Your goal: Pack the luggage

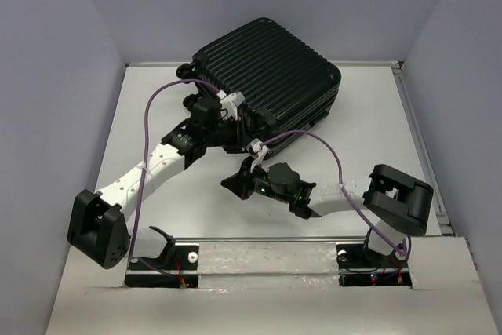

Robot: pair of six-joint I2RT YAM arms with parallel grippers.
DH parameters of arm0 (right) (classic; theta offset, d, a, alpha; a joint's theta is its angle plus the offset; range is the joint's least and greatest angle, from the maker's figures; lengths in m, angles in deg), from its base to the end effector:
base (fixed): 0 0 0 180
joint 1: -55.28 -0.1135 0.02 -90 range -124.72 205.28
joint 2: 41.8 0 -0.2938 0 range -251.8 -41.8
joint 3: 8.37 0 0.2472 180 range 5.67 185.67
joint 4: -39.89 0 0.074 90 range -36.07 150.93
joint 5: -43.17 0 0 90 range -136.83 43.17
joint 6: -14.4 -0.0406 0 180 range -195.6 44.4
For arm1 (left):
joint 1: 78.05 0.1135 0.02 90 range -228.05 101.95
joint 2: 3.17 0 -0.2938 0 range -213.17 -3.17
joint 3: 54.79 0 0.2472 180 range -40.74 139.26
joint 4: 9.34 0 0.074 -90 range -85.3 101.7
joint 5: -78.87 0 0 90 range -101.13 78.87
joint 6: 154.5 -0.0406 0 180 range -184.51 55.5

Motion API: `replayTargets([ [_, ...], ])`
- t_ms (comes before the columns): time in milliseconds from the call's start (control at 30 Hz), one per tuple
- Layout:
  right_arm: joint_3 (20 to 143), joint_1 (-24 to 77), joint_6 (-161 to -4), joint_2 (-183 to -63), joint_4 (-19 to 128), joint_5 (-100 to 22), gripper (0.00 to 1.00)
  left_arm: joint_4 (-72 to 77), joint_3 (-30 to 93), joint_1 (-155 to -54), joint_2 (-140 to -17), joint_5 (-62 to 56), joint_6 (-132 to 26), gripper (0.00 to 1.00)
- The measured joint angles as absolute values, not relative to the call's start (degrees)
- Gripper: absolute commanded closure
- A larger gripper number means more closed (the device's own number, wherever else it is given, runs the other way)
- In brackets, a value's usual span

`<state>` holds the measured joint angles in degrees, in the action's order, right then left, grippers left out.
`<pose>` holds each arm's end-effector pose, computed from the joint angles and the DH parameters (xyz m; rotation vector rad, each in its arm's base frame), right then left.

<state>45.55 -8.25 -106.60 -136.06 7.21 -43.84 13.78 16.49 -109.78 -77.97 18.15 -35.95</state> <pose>0.1513 0.3087 0.2312 -0.5664 1.7886 1.2380 0.2341 -0.1681 0.3328 0.4065 2.1416 -1.1530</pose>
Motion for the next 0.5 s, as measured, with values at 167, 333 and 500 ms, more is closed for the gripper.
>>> replayTargets([
  [167, 43.0, -9.0, -107.4, -136.1, 0.0, -50.4, 0.93, 7.4, 15.0, -112.2, -78.2, 18.6, -29.0, 0.94],
  [333, 39.4, -9.3, -107.5, -132.2, 0.7, -54.2, 0.93, 6.8, 14.8, -113.5, -77.6, 15.9, -27.8, 0.94],
  [500, 32.8, -8.5, -108.4, -121.7, 8.4, -58.6, 0.66, 9.2, 13.8, -113.1, -74.1, 12.3, -28.5, 0.94],
])
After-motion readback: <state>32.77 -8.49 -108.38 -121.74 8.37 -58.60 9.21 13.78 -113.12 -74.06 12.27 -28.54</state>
